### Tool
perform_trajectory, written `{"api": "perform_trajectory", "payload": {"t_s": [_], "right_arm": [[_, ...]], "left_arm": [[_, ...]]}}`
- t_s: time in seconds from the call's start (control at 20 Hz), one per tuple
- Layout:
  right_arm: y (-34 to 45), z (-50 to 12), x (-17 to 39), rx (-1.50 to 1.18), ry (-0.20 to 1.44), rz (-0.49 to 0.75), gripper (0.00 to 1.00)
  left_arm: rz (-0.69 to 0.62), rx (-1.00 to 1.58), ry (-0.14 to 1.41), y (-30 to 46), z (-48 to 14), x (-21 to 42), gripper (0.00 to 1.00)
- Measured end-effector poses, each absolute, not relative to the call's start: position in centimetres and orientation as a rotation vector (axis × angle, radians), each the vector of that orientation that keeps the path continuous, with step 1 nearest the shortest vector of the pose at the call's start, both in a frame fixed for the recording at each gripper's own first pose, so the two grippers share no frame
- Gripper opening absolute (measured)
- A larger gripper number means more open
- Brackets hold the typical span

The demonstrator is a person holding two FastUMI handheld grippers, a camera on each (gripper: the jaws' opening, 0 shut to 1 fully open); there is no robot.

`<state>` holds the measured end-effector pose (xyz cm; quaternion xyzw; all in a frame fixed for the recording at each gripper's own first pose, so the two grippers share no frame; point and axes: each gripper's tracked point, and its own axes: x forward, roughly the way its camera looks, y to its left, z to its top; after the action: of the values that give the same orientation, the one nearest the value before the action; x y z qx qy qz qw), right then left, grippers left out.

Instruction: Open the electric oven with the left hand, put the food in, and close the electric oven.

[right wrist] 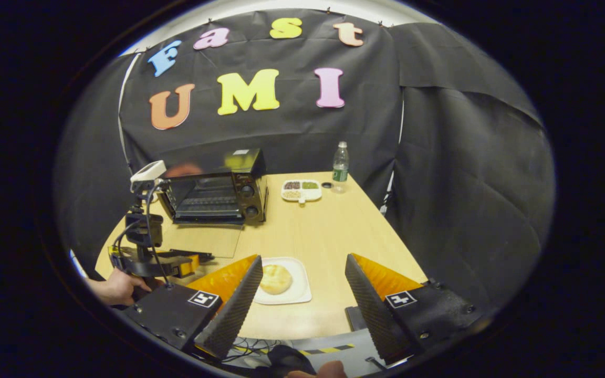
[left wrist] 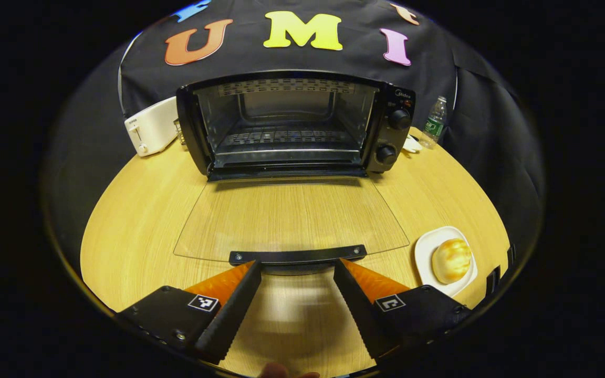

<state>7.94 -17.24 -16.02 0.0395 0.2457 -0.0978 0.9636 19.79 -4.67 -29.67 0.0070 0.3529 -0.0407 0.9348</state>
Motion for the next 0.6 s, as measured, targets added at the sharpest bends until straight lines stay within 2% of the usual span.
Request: {"api": "perform_trajectory", "payload": {"t_s": [0.3, 0.45, 0.6], "right_arm": [[-15.3, -19.3, 10.2, 0.058, 0.540, -0.123, 1.00], [-14.8, -21.7, 11.5, 0.079, 0.580, -0.095, 1.00], [-14.2, -24.6, 12.4, 0.088, 0.644, -0.058, 1.00]], "left_arm": [[-0.063, -0.015, 0.639, -2.8, -25.1, 16.5, 0.92], [-0.080, -0.016, 0.556, -2.5, -20.9, 14.2, 0.92], [-0.042, 0.004, 0.445, -1.0, -16.3, 12.6, 0.91]]}}
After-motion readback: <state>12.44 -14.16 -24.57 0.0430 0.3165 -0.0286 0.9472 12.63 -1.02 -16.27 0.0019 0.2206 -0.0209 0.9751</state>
